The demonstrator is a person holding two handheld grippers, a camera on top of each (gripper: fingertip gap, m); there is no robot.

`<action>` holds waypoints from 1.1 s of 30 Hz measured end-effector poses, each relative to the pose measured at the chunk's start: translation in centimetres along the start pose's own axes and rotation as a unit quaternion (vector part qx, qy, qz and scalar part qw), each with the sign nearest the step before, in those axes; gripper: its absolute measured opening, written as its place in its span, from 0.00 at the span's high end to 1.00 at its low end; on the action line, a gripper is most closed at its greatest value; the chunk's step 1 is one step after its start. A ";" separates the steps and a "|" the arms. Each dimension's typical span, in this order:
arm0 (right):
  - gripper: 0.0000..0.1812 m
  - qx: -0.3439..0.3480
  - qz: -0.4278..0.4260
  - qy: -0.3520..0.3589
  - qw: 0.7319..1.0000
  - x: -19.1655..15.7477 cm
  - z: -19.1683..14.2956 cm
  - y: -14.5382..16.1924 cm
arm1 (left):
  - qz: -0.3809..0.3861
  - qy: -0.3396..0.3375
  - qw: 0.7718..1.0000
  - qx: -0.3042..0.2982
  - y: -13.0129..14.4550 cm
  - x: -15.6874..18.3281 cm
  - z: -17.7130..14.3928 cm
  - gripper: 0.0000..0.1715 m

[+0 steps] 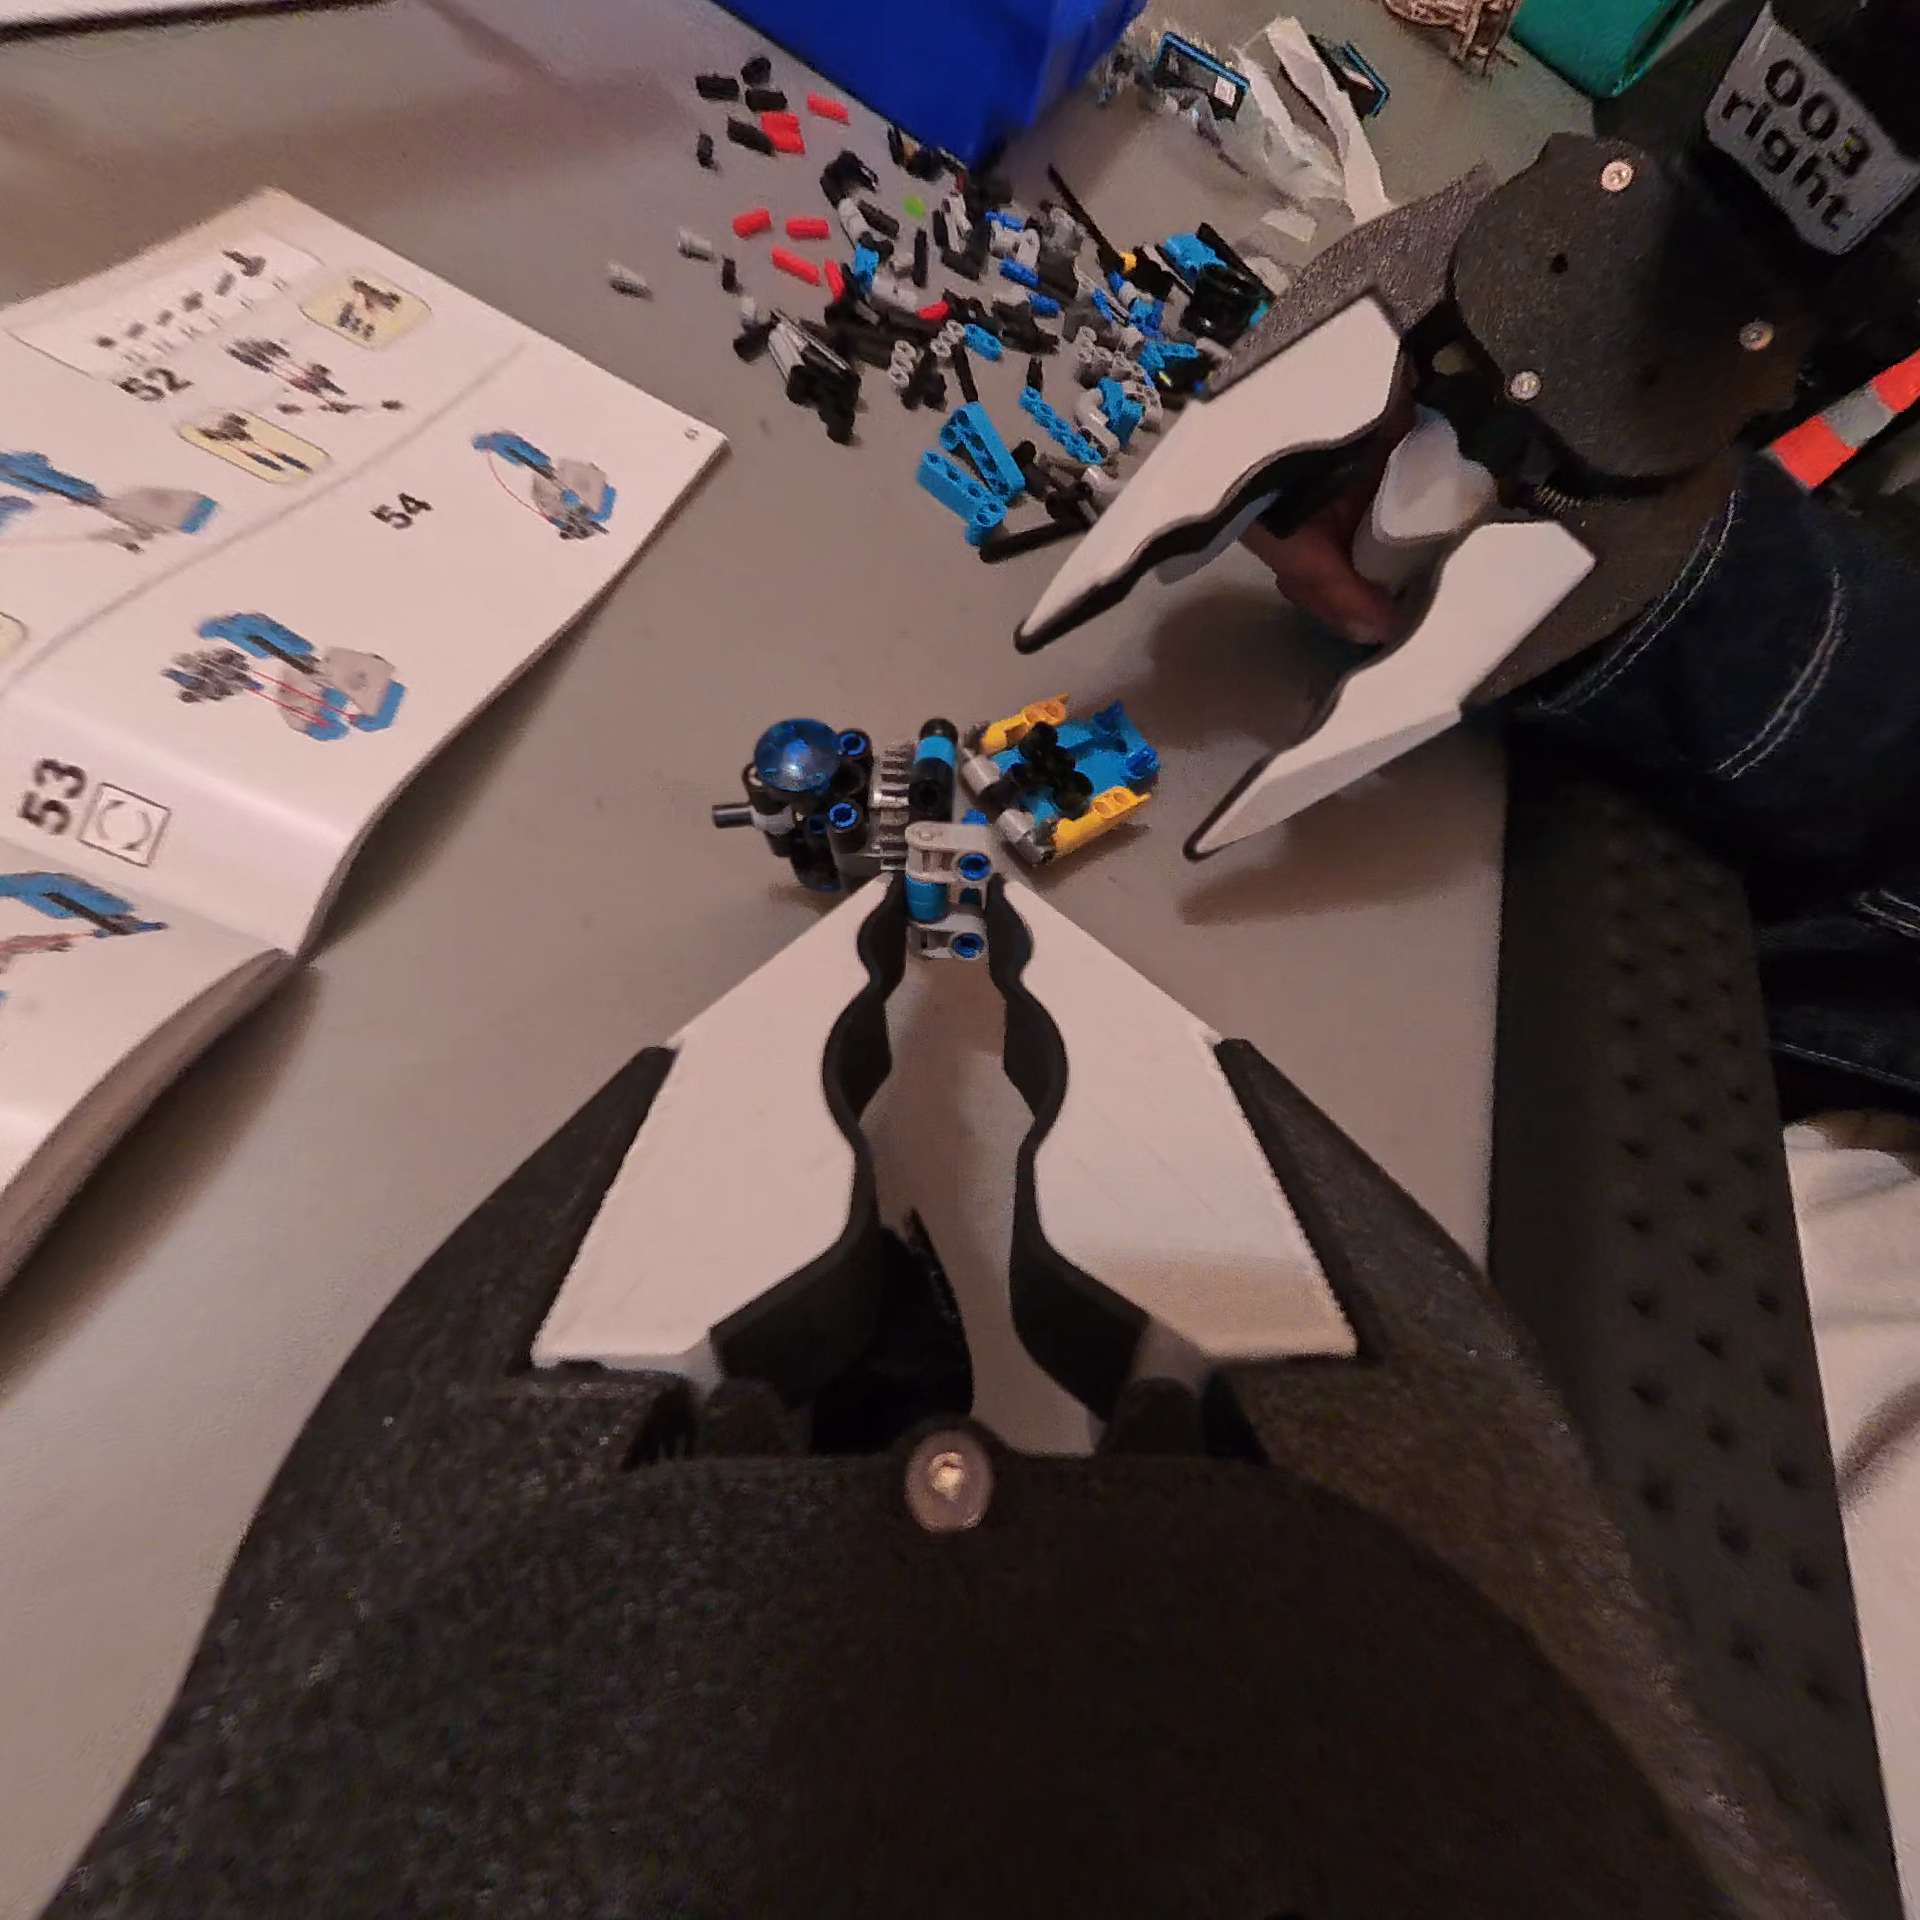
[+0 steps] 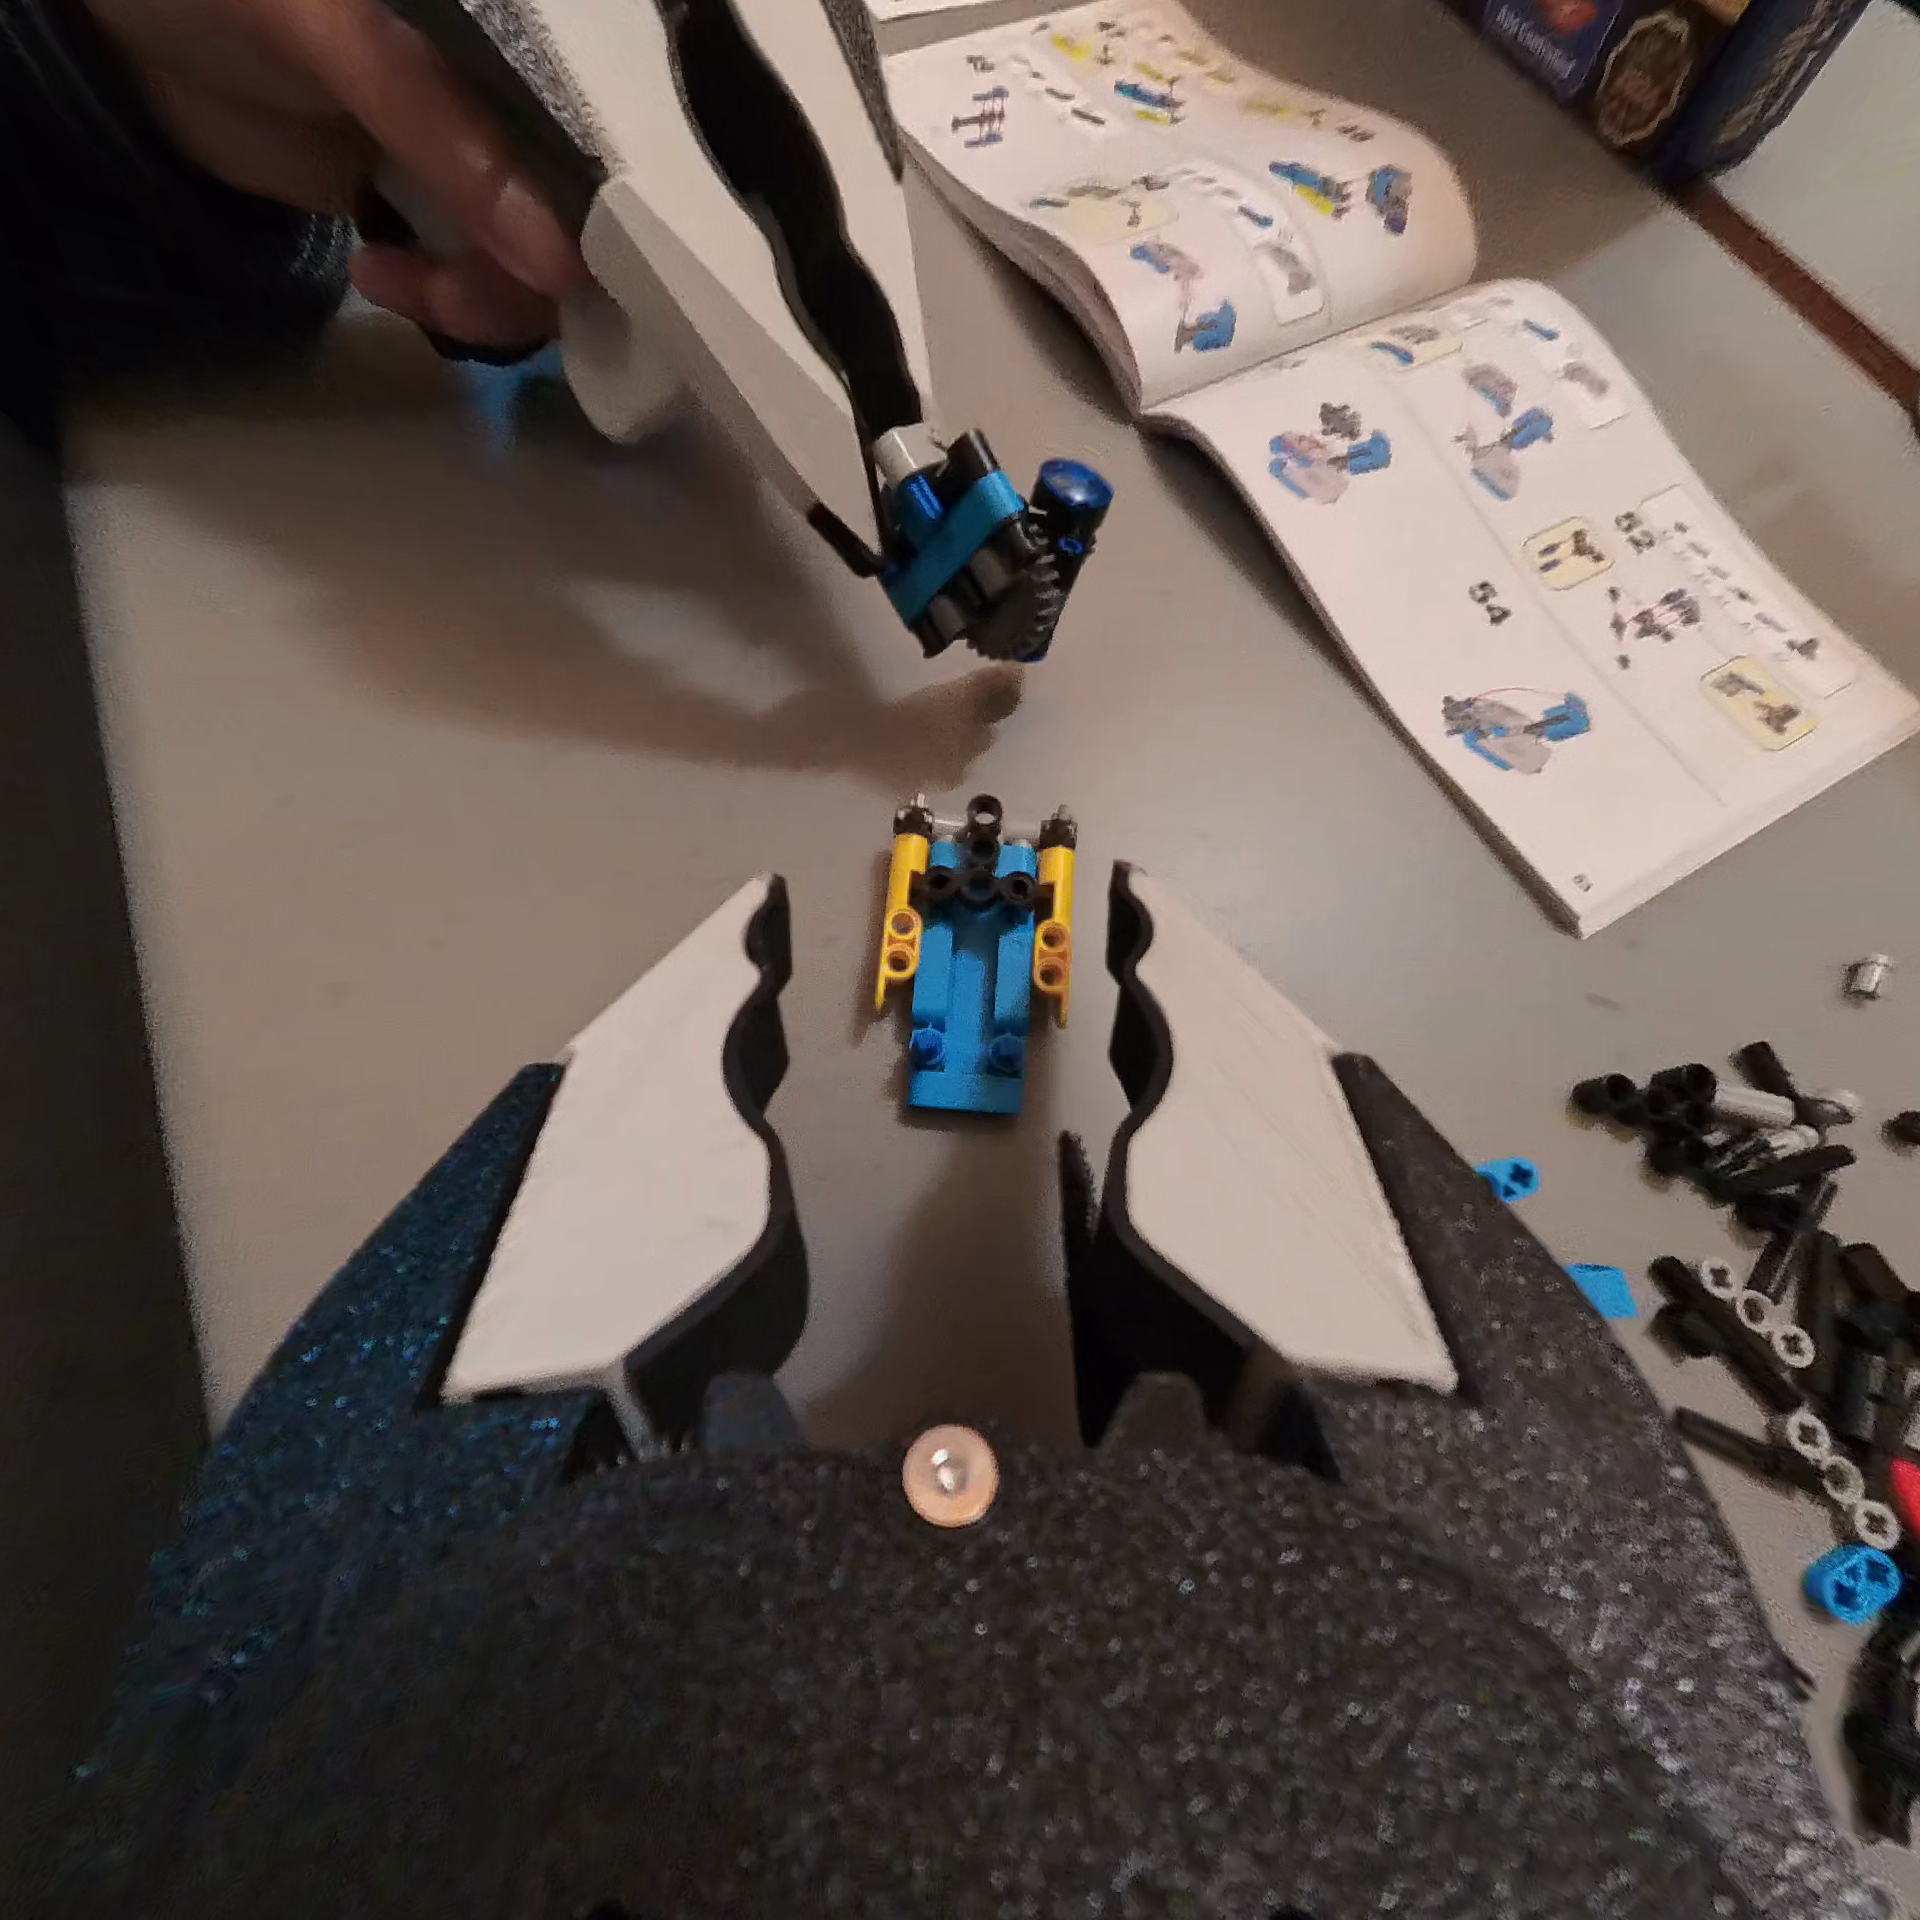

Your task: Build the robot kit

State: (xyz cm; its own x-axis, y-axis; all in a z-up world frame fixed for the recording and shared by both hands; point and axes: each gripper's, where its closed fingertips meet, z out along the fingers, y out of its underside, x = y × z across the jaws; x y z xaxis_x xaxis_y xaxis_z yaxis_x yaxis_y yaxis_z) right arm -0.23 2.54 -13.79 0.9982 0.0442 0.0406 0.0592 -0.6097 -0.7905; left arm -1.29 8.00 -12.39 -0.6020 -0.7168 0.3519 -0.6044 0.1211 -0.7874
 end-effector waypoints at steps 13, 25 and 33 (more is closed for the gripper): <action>0.75 -0.060 0.015 0.006 0.998 0.4 1.4 2.1 | -0.052 0.045 0.998 0.005 0.1 1.1 0.7 0.91; 0.77 -0.151 -0.115 0.232 0.954 4.3 0.2 1.5 | 0.009 -0.053 0.999 0.000 0.1 0.3 2.0 0.91; 0.77 -0.240 -0.335 0.326 0.851 5.3 -1.3 1.8 | -0.014 -0.043 0.999 0.007 0.0 -0.2 2.0 0.91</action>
State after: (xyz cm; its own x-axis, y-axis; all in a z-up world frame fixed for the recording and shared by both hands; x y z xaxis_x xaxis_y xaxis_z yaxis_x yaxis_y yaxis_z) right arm 5.21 0.67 -14.25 0.5233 0.1571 0.8375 0.4585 -0.8804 -0.1214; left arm -0.15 6.80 -13.46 -0.5373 -0.7764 0.3295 -0.6124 0.0905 -0.7853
